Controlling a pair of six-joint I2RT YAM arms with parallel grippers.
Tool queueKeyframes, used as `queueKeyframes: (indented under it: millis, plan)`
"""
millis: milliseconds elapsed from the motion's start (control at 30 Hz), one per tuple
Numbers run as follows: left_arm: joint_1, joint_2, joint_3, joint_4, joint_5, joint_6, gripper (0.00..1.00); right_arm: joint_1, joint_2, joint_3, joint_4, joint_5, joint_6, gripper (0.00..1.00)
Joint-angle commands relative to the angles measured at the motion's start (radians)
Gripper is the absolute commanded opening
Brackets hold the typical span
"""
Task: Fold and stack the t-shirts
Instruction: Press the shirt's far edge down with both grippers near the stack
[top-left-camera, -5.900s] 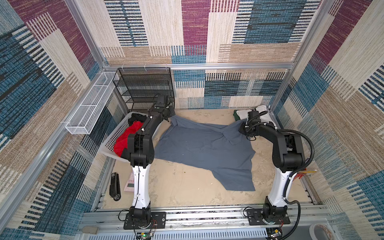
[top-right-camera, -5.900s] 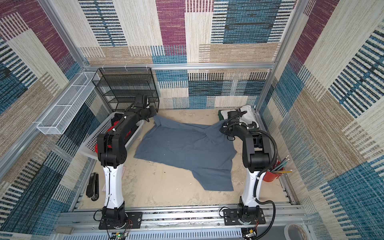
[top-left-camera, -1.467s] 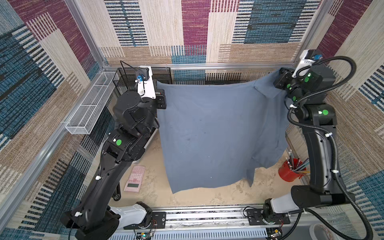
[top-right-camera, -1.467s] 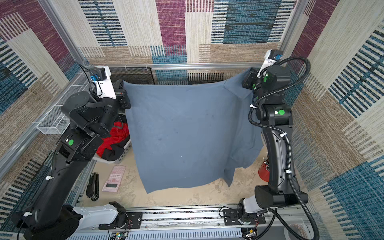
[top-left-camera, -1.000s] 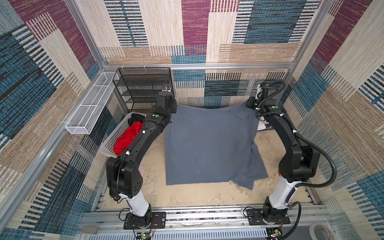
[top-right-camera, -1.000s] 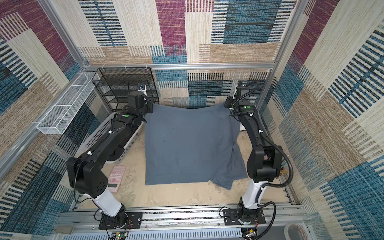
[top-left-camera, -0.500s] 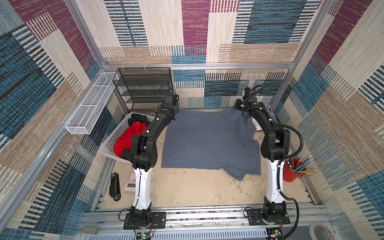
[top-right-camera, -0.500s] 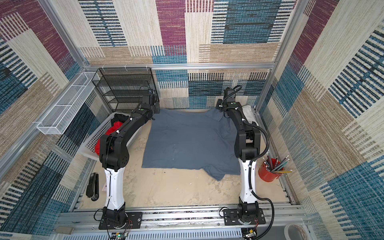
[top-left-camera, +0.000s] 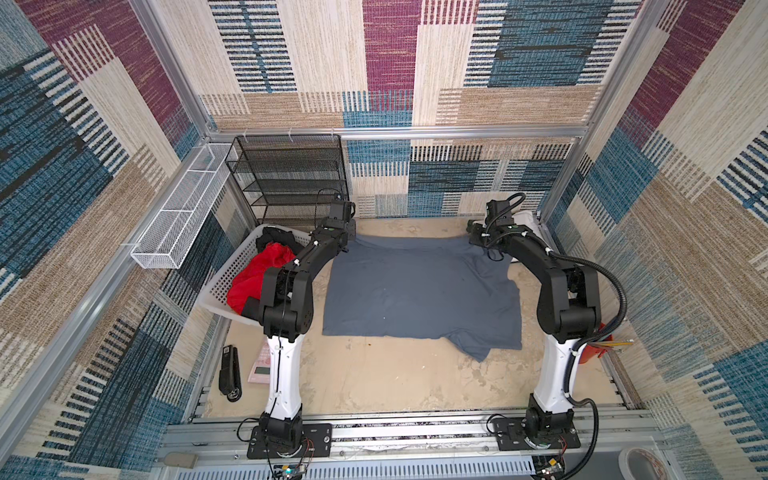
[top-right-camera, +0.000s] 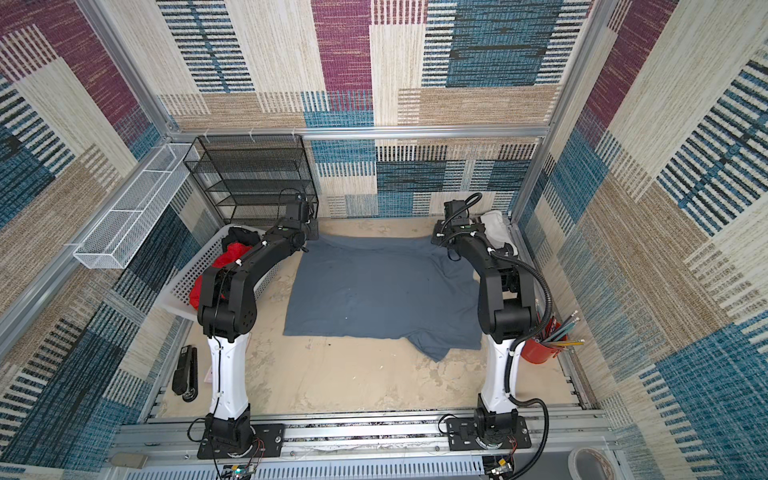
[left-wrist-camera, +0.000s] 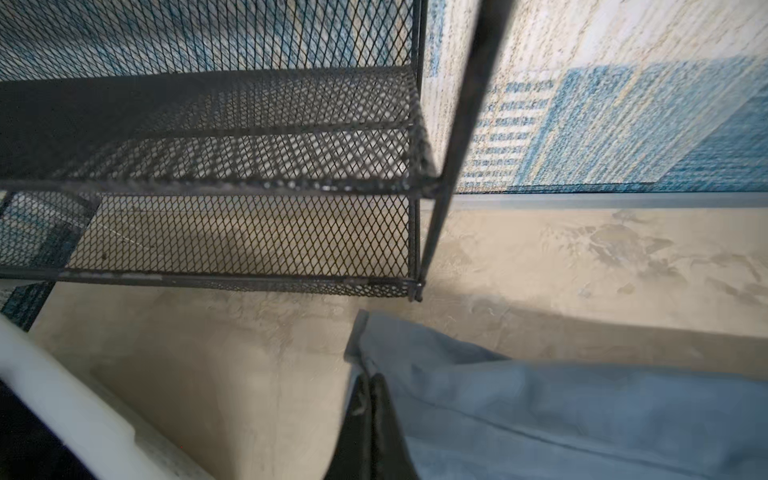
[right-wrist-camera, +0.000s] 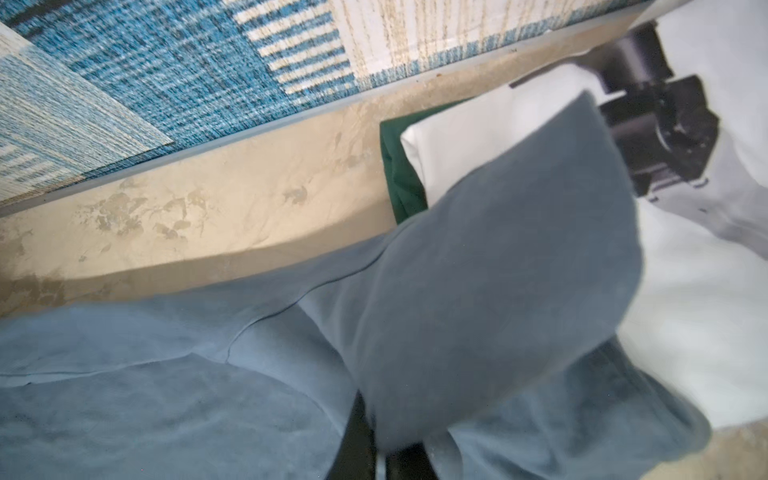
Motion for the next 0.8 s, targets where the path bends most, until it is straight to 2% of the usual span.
queueKeyframes:
  millis: [0, 333, 500, 767]
  plan:
    - [0.006, 0.000, -0.019, 0.035, -0.004, -0.062, 0.00, -0.001, -0.042, -0.036, 0.056, 0.034, 0.017, 0.00]
    - [0.009, -0.047, -0.150, 0.066, -0.003, -0.103, 0.00, -0.003, -0.129, -0.152, 0.039, 0.069, 0.017, 0.00]
    - [0.009, -0.075, -0.239, 0.099, 0.019, -0.152, 0.00, -0.003, -0.158, -0.240, 0.068, 0.012, 0.045, 0.00]
    - [0.008, -0.055, -0.257, 0.063, 0.035, -0.185, 0.00, -0.005, -0.168, -0.316, 0.091, 0.017, 0.071, 0.00]
